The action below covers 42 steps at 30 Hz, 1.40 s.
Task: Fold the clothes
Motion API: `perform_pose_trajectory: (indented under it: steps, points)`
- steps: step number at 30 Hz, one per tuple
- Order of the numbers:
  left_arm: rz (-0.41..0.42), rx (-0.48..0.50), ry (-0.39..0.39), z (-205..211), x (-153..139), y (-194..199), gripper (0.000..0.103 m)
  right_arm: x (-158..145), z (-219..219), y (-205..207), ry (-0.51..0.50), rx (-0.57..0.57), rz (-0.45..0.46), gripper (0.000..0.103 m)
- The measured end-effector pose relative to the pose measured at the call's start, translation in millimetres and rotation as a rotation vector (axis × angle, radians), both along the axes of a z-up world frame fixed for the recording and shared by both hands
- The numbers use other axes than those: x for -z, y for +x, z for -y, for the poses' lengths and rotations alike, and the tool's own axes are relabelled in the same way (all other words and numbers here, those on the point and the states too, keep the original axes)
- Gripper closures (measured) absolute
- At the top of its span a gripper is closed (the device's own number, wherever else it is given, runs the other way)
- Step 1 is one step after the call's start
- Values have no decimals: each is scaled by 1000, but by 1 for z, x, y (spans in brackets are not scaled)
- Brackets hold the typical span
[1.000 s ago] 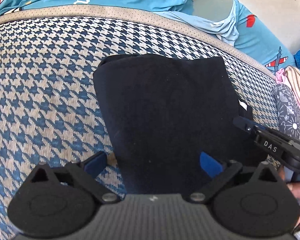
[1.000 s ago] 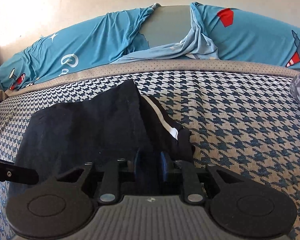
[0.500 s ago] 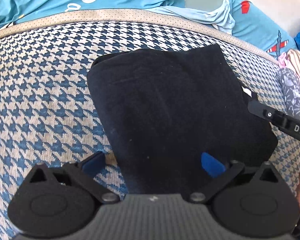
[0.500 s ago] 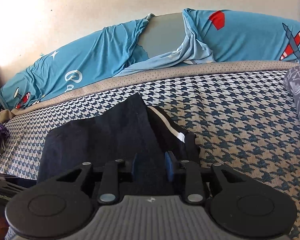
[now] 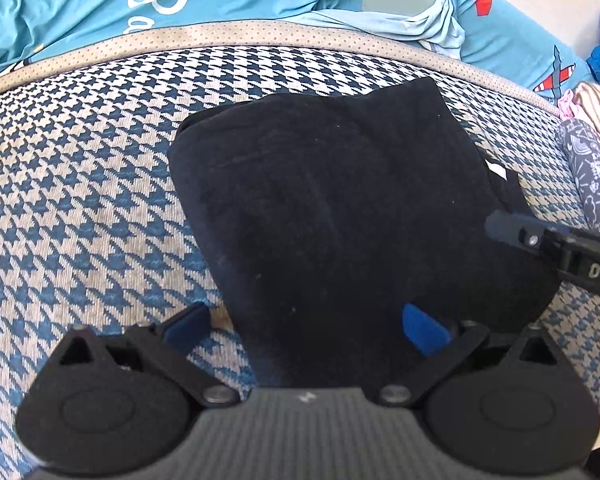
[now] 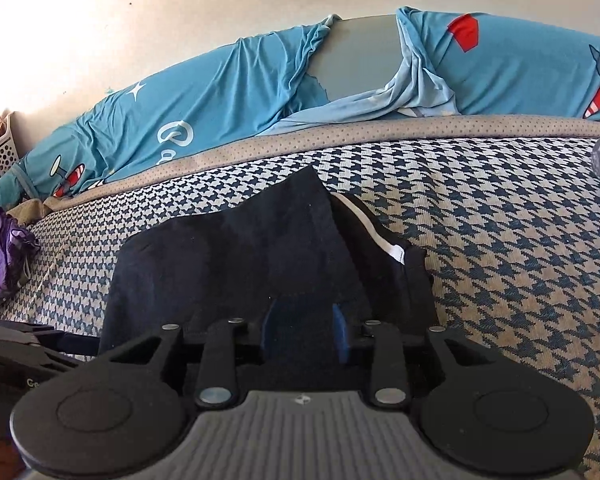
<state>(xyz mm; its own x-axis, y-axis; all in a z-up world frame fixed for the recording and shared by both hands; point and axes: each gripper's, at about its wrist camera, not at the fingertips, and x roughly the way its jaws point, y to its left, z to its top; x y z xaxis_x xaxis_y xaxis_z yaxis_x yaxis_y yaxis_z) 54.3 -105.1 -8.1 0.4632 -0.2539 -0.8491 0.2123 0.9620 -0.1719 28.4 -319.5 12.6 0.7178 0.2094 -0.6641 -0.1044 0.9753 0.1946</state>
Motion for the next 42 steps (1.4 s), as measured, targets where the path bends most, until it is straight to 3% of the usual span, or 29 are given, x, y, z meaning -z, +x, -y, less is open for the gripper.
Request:
perform_pose_trajectory:
  steps: [4, 10, 14, 17, 25, 35, 39, 42]
  points:
    - [4, 2, 12, 3, 1, 0, 0, 8, -2, 3, -48, 2, -37, 73]
    - [6, 6, 18, 3, 2, 1, 0, 11, -7, 3, -119, 2, -19, 73]
    - [9, 15, 31, 5, 3, 0, 0, 16, -1, 7, -142, 52, -38, 69]
    - [12, 15, 37, 7, 3, -1, 0, 19, 7, 9, -101, 76, -55, 68]
    - [18, 14, 49, 10, 6, 0, 0, 15, 3, 11, -115, 104, -74, 68]
    - [20, 13, 66, 12, 6, -1, 0, -8, 6, 2, -61, 185, -133, 63]
    - [27, 11, 74, 12, 7, -3, 0, -22, 12, -11, -15, 228, -144, 49]
    - [27, 8, 73, 11, 7, -4, 0, -30, 13, -17, -37, 217, -138, 48]
